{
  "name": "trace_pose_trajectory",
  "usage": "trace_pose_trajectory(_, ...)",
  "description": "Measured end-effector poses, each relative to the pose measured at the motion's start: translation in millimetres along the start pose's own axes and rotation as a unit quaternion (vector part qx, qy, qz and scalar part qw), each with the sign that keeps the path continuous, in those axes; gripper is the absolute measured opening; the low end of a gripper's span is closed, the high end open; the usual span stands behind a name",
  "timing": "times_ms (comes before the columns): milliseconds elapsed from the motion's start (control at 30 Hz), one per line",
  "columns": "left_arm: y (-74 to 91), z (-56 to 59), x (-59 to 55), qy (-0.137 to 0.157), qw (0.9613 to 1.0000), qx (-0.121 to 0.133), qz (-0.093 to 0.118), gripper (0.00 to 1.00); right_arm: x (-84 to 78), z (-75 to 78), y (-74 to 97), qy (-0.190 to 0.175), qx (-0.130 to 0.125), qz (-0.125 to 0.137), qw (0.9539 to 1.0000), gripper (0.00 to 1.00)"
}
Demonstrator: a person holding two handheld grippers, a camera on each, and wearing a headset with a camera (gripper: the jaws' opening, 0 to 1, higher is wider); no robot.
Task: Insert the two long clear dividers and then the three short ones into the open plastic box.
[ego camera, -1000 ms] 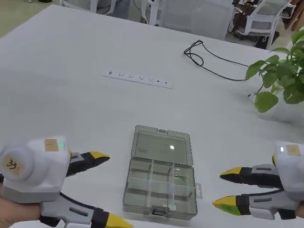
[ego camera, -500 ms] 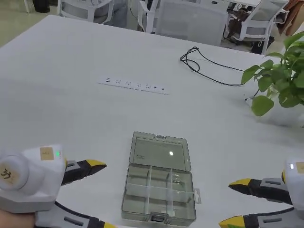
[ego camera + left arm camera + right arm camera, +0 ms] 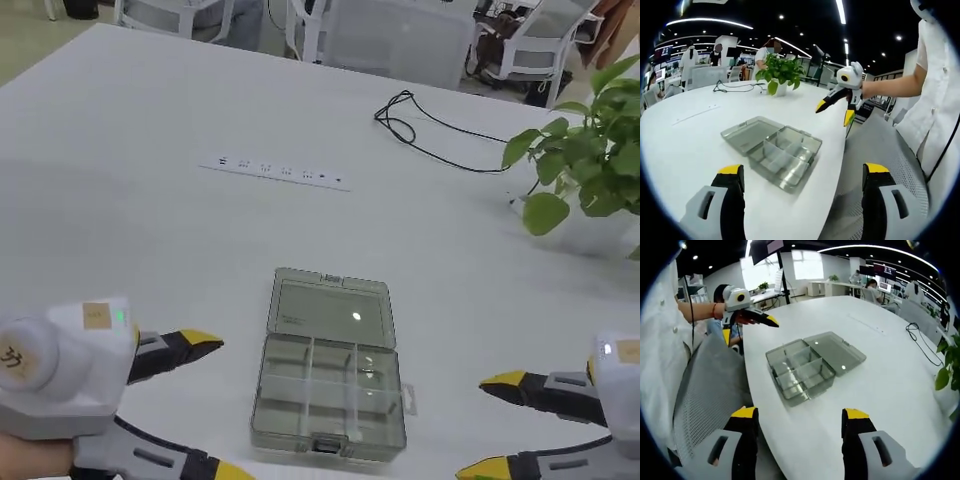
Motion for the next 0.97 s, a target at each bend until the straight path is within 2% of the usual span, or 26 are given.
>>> trace_pose_trajectory(433, -6.0, 8.2, -5.0, -0.002, 1.0, -0.006, 0.0, 1.0, 9.9, -2.3, -1.1, 0.019, 0.005, 0.003, 0.9998, 0.71)
trace_pose_trajectory(967, -8.7, 11.0, -7.4, -0.002, 1.0, -0.006, -0.003, 1.0, 3.5, -3.1, -0.2, 0.015, 0.005, 0.004, 0.9999, 0.71)
Point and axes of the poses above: the centre of the closed fingertips' face, and the gripper's own axes: y roughly backward along the fingers, z roughly to its right, x roughly out of its top, the point moved 3 cm from there along y, roughly backward along the fingers, and after that the axes turned 1 degree about -y, right-handed, at the moved point
